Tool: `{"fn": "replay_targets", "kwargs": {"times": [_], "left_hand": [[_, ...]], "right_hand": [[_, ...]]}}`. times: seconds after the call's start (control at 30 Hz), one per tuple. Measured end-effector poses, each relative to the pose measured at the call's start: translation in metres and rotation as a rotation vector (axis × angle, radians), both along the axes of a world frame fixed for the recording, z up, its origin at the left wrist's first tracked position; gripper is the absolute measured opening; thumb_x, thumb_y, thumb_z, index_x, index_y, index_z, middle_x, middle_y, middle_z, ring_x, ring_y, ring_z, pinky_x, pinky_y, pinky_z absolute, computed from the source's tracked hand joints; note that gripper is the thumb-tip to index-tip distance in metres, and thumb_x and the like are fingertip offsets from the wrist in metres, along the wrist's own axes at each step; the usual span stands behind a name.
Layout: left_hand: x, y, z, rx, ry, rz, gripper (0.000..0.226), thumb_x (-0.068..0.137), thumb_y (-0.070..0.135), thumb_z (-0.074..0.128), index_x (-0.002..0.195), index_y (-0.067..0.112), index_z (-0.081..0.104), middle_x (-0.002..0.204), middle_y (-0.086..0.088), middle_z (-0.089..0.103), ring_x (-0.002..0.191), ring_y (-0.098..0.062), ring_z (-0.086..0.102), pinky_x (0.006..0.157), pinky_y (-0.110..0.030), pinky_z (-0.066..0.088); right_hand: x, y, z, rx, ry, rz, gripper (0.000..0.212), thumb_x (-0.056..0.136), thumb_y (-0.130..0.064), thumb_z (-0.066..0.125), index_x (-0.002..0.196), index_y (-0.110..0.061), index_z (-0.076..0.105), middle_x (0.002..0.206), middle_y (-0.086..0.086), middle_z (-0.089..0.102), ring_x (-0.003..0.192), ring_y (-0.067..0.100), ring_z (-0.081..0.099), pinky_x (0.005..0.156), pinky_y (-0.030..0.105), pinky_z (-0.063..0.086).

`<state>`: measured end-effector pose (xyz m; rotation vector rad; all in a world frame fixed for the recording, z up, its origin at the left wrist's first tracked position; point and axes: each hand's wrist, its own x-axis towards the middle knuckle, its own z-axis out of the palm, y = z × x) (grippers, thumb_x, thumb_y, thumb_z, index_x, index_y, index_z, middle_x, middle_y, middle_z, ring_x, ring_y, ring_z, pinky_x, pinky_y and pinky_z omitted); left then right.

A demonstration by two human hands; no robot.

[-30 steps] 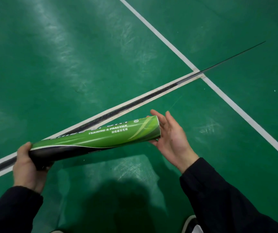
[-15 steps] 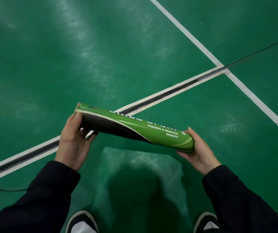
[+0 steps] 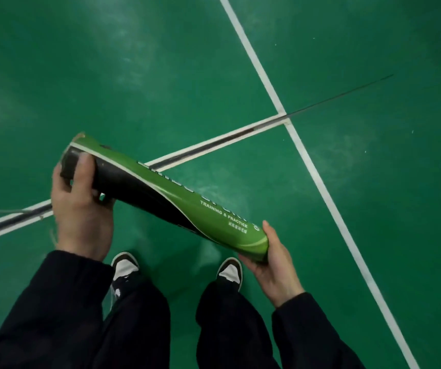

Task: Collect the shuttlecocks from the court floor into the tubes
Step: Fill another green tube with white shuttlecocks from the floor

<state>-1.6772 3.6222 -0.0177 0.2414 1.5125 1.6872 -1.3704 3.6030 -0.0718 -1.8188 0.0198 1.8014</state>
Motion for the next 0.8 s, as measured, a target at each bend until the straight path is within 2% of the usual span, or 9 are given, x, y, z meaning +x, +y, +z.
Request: {"fn": "replay_targets", "kwargs": {"times": [0.07,0.17,0.27,0.43,0.57,0.7,0.8], "left_hand": [[0.007,-0.001,0.028,-0.025,-0.009,0.094,0.041,0.096,0.041,0.067,0.132,0.025,0.058,0.119,0.003,0.071,0.121,-0.02,0.065,0.1,-0.041,0.055],[0.018,-0.014,0.073,-0.106,-0.084,0.265,0.061,0.092,0.053,0.068,0.141,0.02,0.055,0.13,-0.001,0.07,0.12,-0.018,0.067,0.103,-0.042,0.055],[0.02,-0.04,0.122,-0.132,-0.128,0.431,0.052,0.096,0.049,0.065,0.139,0.021,0.056,0.133,-0.003,0.069,0.12,-0.019,0.067,0.103,-0.043,0.054],[0.013,-0.117,0.194,-0.11,-0.17,0.652,0.041,0.097,0.051,0.063,0.13,0.027,0.059,0.122,0.003,0.073,0.115,-0.016,0.068,0.104,-0.045,0.054],[0.008,-0.192,0.241,-0.076,-0.208,0.827,0.034,0.097,0.054,0.061,0.122,0.031,0.06,0.117,0.007,0.073,0.117,-0.015,0.066,0.107,-0.046,0.05],[0.014,-0.282,0.277,-0.033,-0.231,0.994,0.046,0.096,0.052,0.063,0.137,0.034,0.054,0.118,0.011,0.073,0.117,-0.014,0.066,0.108,-0.049,0.049],[0.023,-0.349,0.305,0.03,-0.265,1.14,0.055,0.094,0.046,0.069,0.143,0.03,0.046,0.129,0.003,0.069,0.116,-0.015,0.068,0.101,-0.05,0.055]], "right_hand": [[-0.003,-0.006,0.025,-0.009,-0.003,0.024,0.045,0.093,-0.045,0.068,0.122,-0.01,0.065,0.111,0.014,0.077,0.109,0.029,0.072,0.077,0.04,0.062],[-0.007,-0.005,0.073,0.018,-0.027,0.051,0.044,0.092,-0.046,0.068,0.122,-0.015,0.065,0.113,0.012,0.076,0.105,0.026,0.072,0.071,0.037,0.061],[-0.007,-0.005,0.124,0.069,-0.051,0.148,0.044,0.091,-0.048,0.068,0.121,-0.016,0.067,0.119,0.013,0.074,0.111,0.026,0.07,0.068,0.034,0.06],[-0.022,-0.009,0.209,0.184,-0.037,0.385,0.049,0.092,-0.049,0.066,0.123,-0.011,0.067,0.123,0.016,0.071,0.122,0.03,0.064,0.08,0.038,0.057],[-0.054,-0.031,0.268,0.282,-0.022,0.567,0.052,0.089,-0.052,0.069,0.122,-0.012,0.067,0.125,0.017,0.069,0.122,0.03,0.064,0.078,0.038,0.057],[-0.087,-0.08,0.325,0.414,-0.014,0.766,0.045,0.09,-0.052,0.068,0.116,-0.015,0.068,0.119,0.012,0.072,0.111,0.025,0.067,0.083,0.042,0.058],[-0.115,-0.12,0.367,0.516,0.006,0.915,0.039,0.09,-0.05,0.068,0.111,-0.017,0.069,0.108,0.009,0.074,0.093,0.019,0.067,0.084,0.042,0.055]]}}
